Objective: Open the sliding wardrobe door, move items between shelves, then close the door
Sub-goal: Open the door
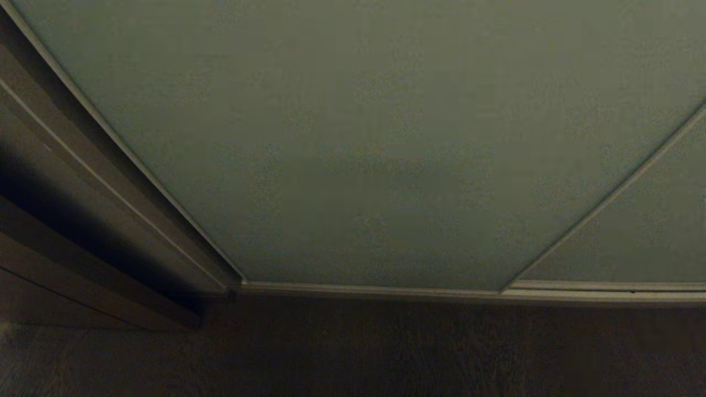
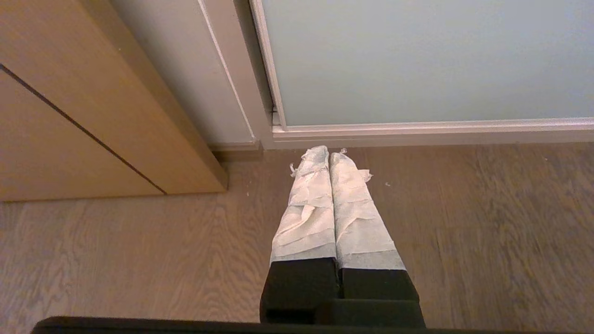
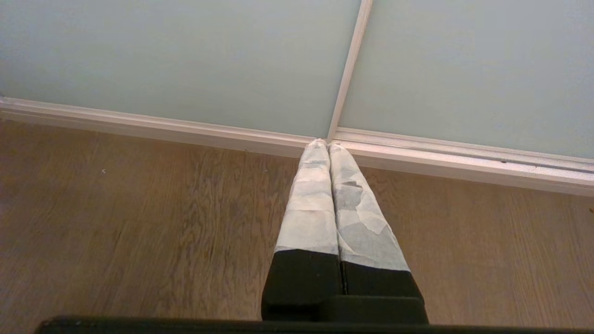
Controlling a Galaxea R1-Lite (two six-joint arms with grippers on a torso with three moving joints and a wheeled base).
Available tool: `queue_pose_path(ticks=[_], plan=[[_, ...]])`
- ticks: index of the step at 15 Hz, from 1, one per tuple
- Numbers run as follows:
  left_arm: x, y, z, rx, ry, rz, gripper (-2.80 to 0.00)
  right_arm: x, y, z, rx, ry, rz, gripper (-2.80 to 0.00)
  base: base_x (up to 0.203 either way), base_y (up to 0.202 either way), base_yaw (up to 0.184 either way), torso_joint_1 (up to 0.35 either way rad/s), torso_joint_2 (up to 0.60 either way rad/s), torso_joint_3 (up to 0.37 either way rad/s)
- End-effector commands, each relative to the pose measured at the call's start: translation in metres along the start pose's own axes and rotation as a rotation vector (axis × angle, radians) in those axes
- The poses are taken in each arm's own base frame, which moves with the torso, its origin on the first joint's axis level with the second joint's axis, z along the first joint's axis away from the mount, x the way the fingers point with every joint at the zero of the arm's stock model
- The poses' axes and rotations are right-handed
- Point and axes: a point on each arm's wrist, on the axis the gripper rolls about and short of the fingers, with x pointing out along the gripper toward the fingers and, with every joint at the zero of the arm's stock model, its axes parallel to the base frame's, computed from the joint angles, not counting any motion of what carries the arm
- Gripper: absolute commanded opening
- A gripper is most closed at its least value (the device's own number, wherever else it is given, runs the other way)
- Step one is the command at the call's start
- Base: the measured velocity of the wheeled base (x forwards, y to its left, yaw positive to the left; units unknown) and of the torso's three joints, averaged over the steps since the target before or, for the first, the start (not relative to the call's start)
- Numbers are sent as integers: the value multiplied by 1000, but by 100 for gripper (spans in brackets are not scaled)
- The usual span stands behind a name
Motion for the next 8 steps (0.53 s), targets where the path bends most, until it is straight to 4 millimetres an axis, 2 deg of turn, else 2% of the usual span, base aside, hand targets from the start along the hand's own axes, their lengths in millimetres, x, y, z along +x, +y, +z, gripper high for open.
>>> queue_pose_path(ticks=[1, 8], plan=[[0, 0, 0, 0, -1, 0, -280, 0, 0, 0, 0, 0, 0, -280, 0, 0, 0, 0, 0, 0], [0, 0, 0, 0, -1, 0, -280, 0, 0, 0, 0, 0, 1, -280, 0, 0, 0, 0, 0, 0]])
